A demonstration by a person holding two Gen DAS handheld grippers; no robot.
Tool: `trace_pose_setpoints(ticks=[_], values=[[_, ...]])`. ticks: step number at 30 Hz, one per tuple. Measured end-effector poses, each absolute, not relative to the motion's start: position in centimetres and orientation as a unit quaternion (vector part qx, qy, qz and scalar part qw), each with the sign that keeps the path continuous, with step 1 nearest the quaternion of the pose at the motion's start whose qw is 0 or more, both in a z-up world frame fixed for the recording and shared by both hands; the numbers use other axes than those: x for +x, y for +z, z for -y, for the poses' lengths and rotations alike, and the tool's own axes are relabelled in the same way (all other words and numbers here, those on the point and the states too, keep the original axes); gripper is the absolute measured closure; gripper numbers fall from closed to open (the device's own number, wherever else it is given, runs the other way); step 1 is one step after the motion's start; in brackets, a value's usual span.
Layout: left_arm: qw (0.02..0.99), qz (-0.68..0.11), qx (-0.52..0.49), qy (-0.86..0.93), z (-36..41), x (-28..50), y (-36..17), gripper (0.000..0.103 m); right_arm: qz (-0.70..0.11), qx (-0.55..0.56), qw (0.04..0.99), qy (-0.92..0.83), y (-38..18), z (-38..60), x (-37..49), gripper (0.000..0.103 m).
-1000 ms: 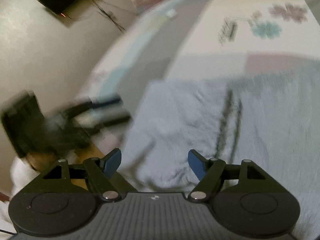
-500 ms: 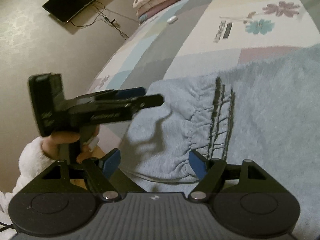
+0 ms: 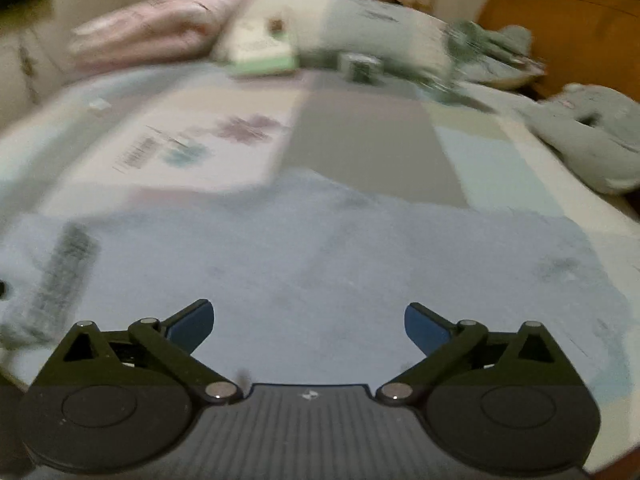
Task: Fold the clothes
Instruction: 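Move the right gripper to the folded end of the grey sweatpants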
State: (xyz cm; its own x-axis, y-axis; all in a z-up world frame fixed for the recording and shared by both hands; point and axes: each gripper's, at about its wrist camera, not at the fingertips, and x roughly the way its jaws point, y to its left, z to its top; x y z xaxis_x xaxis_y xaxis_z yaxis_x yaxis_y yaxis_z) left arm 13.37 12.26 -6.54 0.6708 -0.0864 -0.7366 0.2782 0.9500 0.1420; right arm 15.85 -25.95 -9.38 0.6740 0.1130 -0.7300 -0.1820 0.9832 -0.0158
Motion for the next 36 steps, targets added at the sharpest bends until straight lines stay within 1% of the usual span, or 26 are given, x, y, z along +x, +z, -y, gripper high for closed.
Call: trace_pose_setpoints(ticks=[5, 10, 12, 15, 17, 20, 23, 25, 29, 32, 36], values=[[0.897, -0.401, 0.158, -0.094, -9.3, 13.1, -8.2, 0.026, -0.438, -0.057, 0.895, 0.058, -13.2, 27.3, 15.7, 0.000], [0.898, -0.422, 0.093, -0.083, -10.9, 13.1, -8.4, 0.025, -0.402, -0.044, 0.912, 0.064, -14.3, 27.4, 14.3, 0.000], [0.897, -0.422, 0.096, -0.086, -11.0, 12.7, -7.9, 0.024, -0.395, -0.043, 0.915, 0.067, -14.4, 27.6, 13.9, 0.000], [0.902, -0.407, 0.120, -0.081, -10.2, 12.4, -6.7, 0.024, -0.387, -0.042, 0.918, 0.073, -14.5, 27.9, 13.8, 0.000], [0.909, -0.388, 0.123, -0.087, -9.5, 12.4, -6.0, 0.021, -0.386, -0.043, 0.919, 0.075, -14.5, 27.9, 13.8, 0.000], [0.910, -0.386, 0.114, -0.095, -8.8, 12.9, -6.3, 0.020, -0.387, -0.044, 0.918, 0.075, -14.3, 27.8, 13.8, 0.000], [0.893, -0.423, 0.112, -0.101, -8.4, 13.4, -8.4, 0.020, -0.392, -0.048, 0.916, 0.077, -14.0, 27.9, 13.6, 0.000], [0.889, -0.430, 0.111, -0.115, -8.1, 13.0, -8.8, 0.020, -0.396, -0.044, 0.914, 0.076, -13.4, 28.3, 13.3, 0.000], [0.900, -0.395, 0.133, -0.128, -7.3, 12.1, -7.2, 0.020, -0.382, -0.003, 0.921, 0.075, -11.5, 30.6, 12.8, 0.000], [0.908, -0.374, 0.122, -0.143, -6.8, 11.9, -5.8, 0.018, -0.369, 0.017, 0.928, 0.055, -10.7, 32.6, 13.6, 0.000], [0.910, -0.369, 0.120, -0.147, -5.9, 11.9, -5.6, 0.018, -0.388, 0.055, 0.919, 0.033, -12.3, 35.6, 14.3, 0.000]])
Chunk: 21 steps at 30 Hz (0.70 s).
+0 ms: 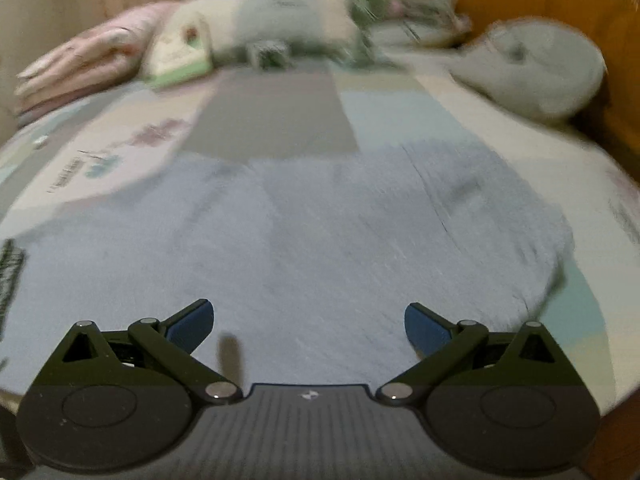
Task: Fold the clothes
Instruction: 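Move the right gripper to the folded end of the grey sweatpants, then close the right gripper on the folded pants end and lift it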
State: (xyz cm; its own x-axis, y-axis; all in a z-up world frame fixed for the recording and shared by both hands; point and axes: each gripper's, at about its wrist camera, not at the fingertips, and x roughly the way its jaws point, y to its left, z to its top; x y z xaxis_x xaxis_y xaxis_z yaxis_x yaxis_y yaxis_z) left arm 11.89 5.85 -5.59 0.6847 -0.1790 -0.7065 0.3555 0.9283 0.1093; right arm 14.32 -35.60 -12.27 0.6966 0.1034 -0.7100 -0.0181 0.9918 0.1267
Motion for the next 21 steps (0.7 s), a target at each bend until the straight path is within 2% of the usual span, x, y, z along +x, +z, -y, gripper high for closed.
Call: trace_pose_setpoints(ticks=[2, 8, 15, 21], values=[[0.905, -0.376, 0.127, -0.151, -5.4, 11.9, -5.8, 0.018, -0.395, 0.082, 0.915, 0.032, -13.1, 37.1, 14.2, 0.000], [0.902, -0.367, 0.141, -0.178, -3.4, 11.8, -5.4, 0.018, -0.347, 0.210, 0.913, 0.038, -11.4, 43.2, 12.5, 0.000], [0.890, -0.366, 0.162, -0.217, 0.0, 11.6, -5.8, 0.018, -0.312, 0.385, 0.868, 0.005, -14.4, 51.4, 11.9, 0.000], [0.882, -0.377, 0.174, -0.220, 1.9, 11.8, -6.4, 0.018, -0.312, 0.434, 0.845, 0.022, -16.5, 53.4, 13.5, 0.000]])
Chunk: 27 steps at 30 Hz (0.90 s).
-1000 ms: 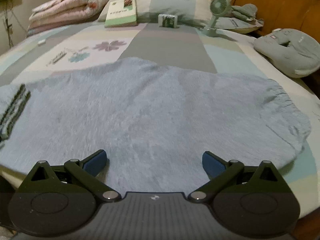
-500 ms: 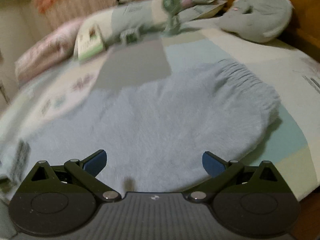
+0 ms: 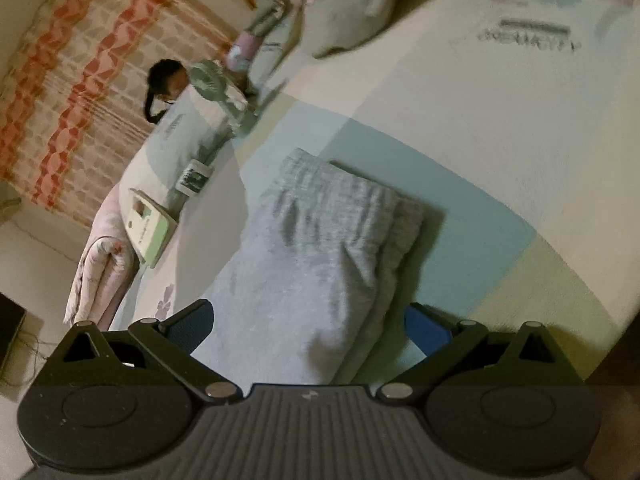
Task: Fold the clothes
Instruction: 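Close the right gripper on the folded pants end and lift it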
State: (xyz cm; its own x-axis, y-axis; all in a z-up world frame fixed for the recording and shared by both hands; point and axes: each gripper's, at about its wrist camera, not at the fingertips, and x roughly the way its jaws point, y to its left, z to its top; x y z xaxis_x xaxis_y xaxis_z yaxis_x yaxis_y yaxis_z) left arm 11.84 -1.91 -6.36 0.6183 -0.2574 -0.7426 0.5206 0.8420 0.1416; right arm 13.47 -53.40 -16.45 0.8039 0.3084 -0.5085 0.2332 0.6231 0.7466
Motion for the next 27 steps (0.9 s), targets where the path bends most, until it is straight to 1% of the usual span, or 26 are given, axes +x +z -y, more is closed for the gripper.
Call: trace_pose_setpoints(ticks=[6, 11, 17, 22, 27], values=[[0.880, -0.382, 0.176, -0.219, 2.2, 12.0, -6.5, 0.018, -0.283, 0.468, 0.837, 0.034, -17.6, 54.6, 15.6, 0.000], [0.879, -0.387, 0.178, -0.215, 2.2, 12.1, -6.8, 0.018, -0.289, 0.454, 0.842, 0.030, -17.4, 54.4, 16.4, 0.000], [0.878, -0.391, 0.173, -0.213, 1.9, 12.2, -6.9, 0.018, -0.295, 0.441, 0.845, 0.064, -17.5, 53.3, 15.7, 0.000], [0.880, -0.388, 0.166, -0.216, 1.7, 12.1, -6.8, 0.018, -0.275, 0.468, 0.839, 0.050, -17.6, 55.3, 17.1, 0.000], [0.880, -0.389, 0.164, -0.218, 1.6, 12.0, -6.9, 0.018, -0.289, 0.462, 0.837, 0.058, -17.6, 53.7, 16.5, 0.000]])
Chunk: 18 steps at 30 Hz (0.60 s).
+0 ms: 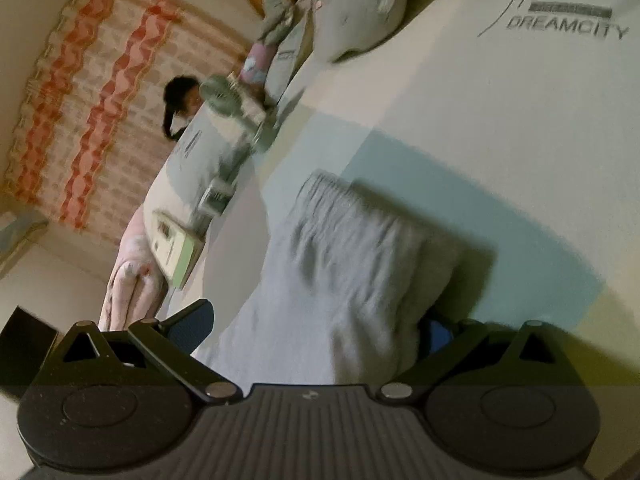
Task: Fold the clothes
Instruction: 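Close the right gripper on the folded pants end and lift it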
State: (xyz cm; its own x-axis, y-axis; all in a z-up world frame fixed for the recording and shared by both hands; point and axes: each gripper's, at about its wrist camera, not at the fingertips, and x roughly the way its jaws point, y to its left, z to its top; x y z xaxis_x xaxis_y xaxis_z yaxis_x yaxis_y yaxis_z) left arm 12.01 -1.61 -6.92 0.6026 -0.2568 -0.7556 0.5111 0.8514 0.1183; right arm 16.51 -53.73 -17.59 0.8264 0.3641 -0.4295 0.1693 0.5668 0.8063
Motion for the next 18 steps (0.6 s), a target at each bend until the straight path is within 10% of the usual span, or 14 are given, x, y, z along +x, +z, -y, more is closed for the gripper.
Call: trace_pose_setpoints(ticks=[18], values=[[0.880, -0.386, 0.160, -0.227, 1.9, 11.8, -6.5, 0.018, -0.198, 0.512, 0.832, 0.083, -19.3, 55.4, 16.7, 0.004]])
